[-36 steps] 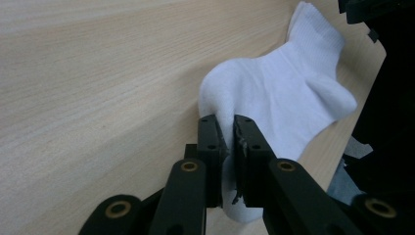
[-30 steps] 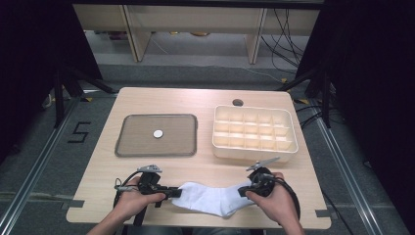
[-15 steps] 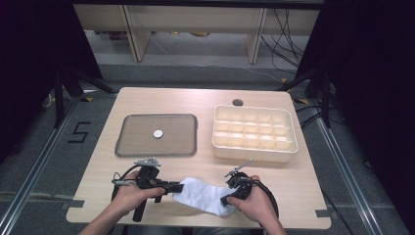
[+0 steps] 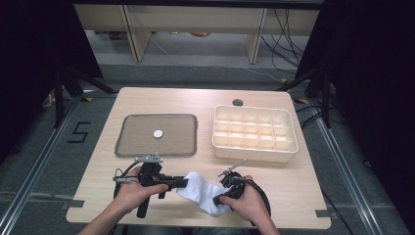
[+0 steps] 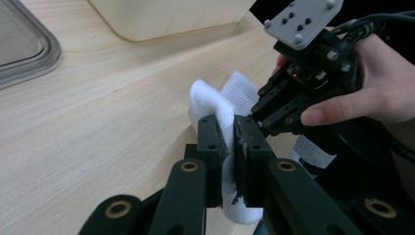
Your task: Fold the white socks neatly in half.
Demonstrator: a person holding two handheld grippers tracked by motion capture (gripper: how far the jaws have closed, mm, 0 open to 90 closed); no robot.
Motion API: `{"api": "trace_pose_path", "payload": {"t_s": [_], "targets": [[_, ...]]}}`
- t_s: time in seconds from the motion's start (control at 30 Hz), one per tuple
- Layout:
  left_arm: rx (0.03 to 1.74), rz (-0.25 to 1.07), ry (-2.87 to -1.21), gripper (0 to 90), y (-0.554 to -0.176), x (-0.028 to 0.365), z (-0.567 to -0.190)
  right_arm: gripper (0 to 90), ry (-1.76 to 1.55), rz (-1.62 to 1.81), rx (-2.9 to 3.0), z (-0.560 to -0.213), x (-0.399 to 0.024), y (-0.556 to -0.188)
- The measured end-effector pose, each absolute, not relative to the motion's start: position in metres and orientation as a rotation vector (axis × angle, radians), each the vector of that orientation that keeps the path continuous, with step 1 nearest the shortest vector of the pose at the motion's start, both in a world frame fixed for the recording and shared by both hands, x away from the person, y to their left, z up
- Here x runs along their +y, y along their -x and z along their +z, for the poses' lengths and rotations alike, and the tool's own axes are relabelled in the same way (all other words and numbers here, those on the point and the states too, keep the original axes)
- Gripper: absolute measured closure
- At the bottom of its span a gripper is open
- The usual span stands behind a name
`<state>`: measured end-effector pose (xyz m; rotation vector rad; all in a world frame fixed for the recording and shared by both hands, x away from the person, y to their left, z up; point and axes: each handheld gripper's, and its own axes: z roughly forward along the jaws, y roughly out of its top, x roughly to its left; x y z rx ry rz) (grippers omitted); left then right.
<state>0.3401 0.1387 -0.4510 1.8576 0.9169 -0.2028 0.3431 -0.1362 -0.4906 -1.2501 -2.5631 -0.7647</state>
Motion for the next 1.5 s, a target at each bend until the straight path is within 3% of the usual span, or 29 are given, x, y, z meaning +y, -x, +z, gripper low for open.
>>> {"api": "trace_pose_path", "payload": {"t_s": [0.63,0.8,1.1,1.5], "targets": [[0.876,-0.182,-1.872,82.4,-0.34,0.131,-0.446,86.9,1.244,-0.839,-2.538,-0.481,-0.13,-0.341],[0.876,-0.175,-1.874,82.3,-0.341,0.134,-0.444,89.8,1.398,-0.887,-2.557,-0.459,-0.169,-0.348],[0.883,-0.156,-1.885,82.3,-0.343,0.134,-0.442,90.0,1.68,-0.84,-2.535,-0.46,-0.227,-0.356],[0.87,-0.162,-1.882,82.1,-0.343,0.132,-0.44,90.0,1.657,-0.763,-2.528,-0.477,-0.226,-0.348]]}}
